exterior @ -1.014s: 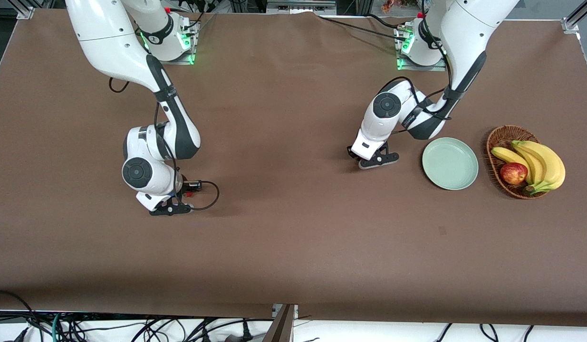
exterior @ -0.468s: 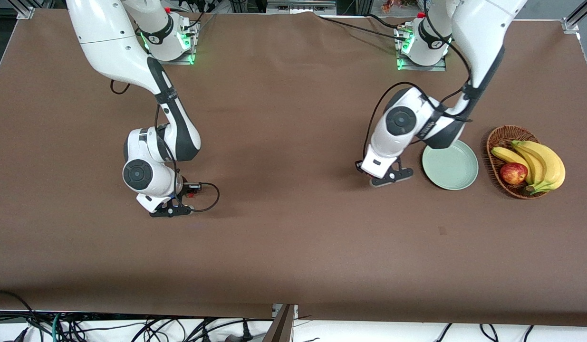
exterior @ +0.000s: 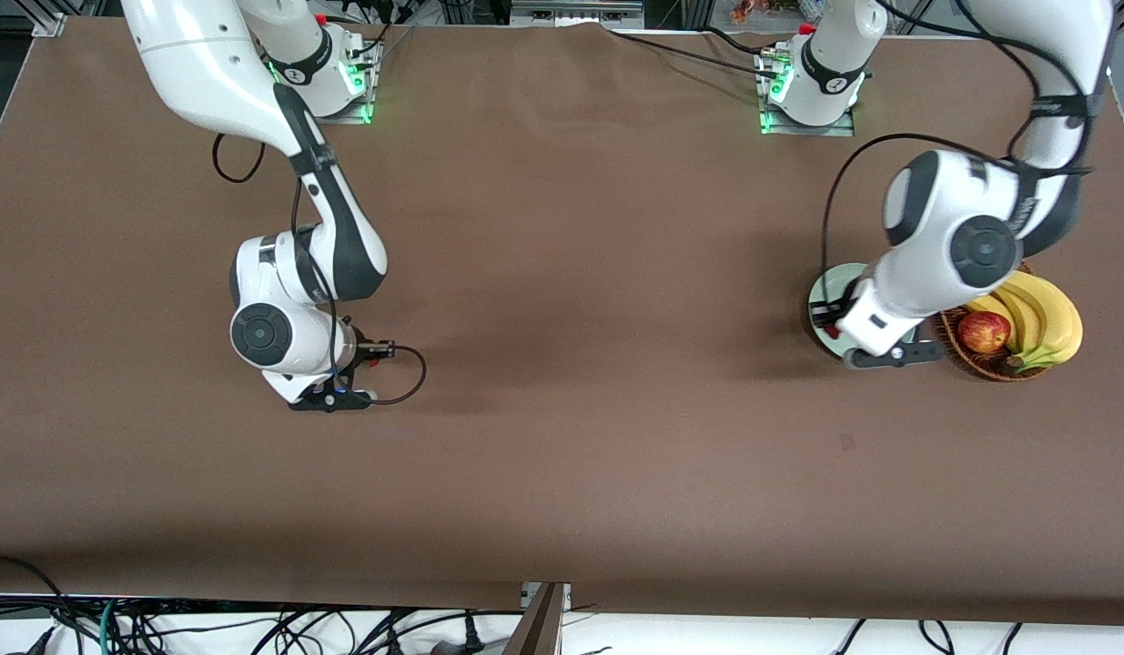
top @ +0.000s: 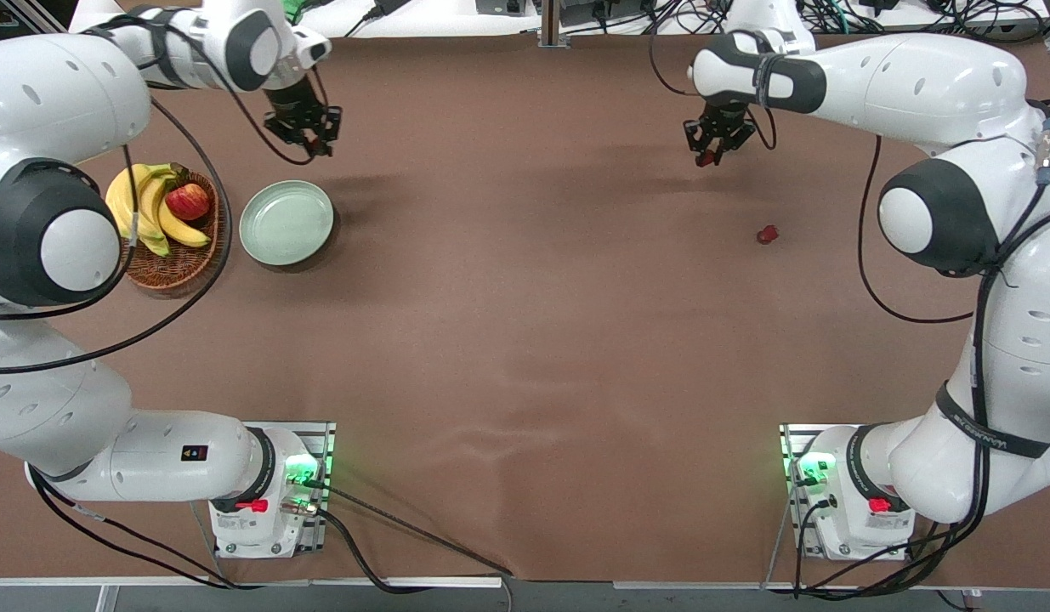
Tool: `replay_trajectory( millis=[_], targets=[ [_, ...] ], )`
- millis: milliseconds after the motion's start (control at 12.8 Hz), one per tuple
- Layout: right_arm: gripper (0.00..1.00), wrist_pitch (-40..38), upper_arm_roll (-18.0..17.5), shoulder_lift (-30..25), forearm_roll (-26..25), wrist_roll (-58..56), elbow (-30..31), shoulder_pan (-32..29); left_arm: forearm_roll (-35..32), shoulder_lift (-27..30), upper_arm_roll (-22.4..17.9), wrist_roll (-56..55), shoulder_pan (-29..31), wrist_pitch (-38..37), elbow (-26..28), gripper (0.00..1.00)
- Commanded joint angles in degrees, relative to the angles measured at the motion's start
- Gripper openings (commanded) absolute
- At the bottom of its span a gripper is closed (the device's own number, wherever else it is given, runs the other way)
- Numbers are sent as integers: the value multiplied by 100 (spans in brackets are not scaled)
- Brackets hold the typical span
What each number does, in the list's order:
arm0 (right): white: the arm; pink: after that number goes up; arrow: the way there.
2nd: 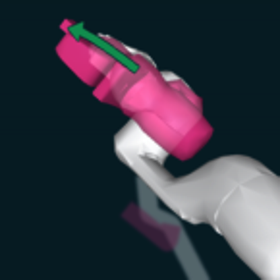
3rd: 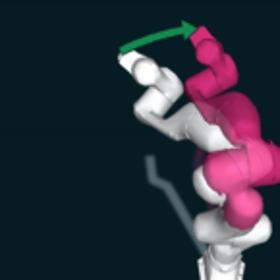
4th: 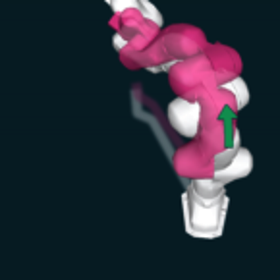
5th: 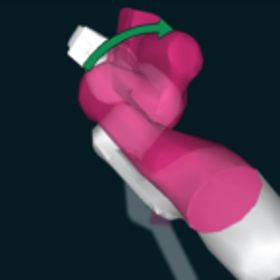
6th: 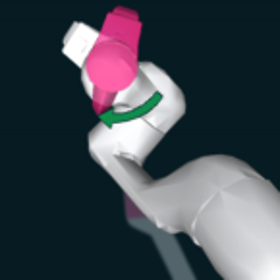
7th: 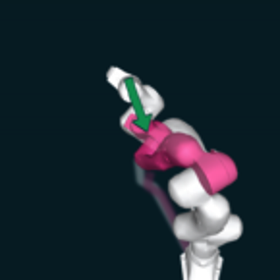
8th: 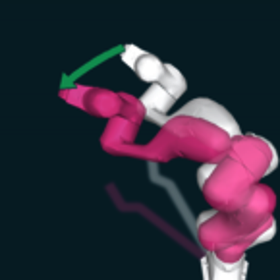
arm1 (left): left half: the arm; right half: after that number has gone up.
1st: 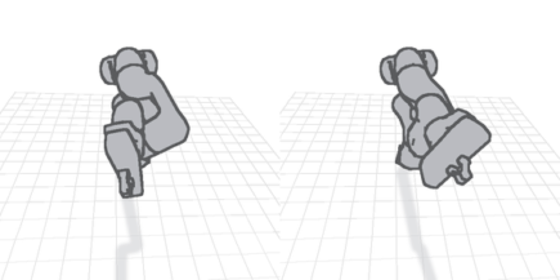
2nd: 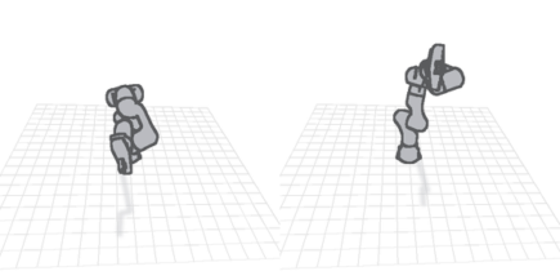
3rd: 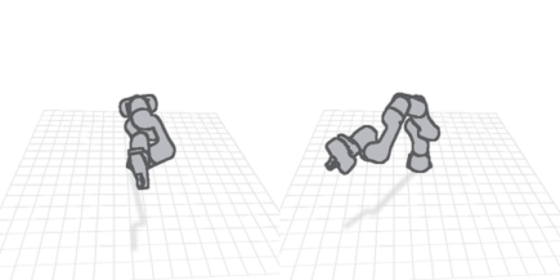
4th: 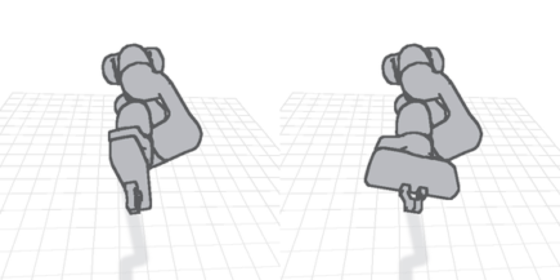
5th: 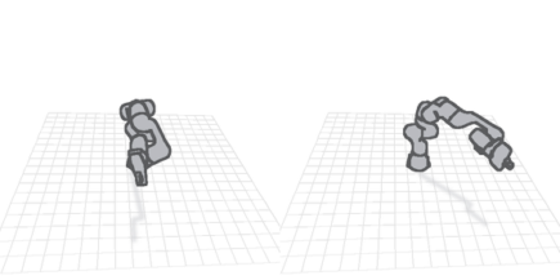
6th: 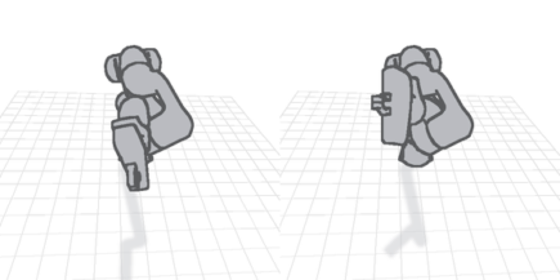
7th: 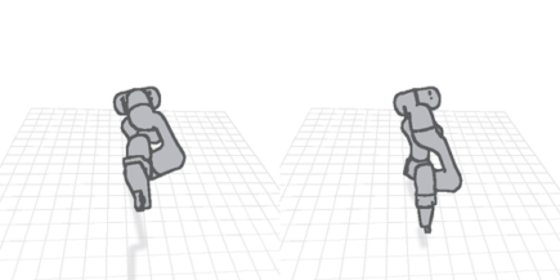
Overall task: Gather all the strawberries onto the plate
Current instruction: 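Place the strawberry on the plate while the right gripper carries another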
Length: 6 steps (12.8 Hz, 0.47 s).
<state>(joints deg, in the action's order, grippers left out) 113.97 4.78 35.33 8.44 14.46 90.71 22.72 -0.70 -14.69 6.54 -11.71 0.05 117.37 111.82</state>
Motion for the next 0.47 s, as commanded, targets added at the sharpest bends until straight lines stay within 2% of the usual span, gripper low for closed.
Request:
replay_trajectory(
  millis=[0,156,234,390],
  targets=[
    [22,-594,-607,-114,70,1159,-491,13,167,220,-546,1140,-32,232,576,6],
    [22,-535,-1188,-62,53,2240,-581,65,167,378,-1029,1914,-23,950,1259,6],
    [22,-438,-1364,17,53,2663,-624,127,167,396,-1258,2222,-23,1485,1637,6],
    [22,-105,-1454,201,61,3323,-756,450,167,309,-1497,2628,-14,2339,2140,6]
  ],
)
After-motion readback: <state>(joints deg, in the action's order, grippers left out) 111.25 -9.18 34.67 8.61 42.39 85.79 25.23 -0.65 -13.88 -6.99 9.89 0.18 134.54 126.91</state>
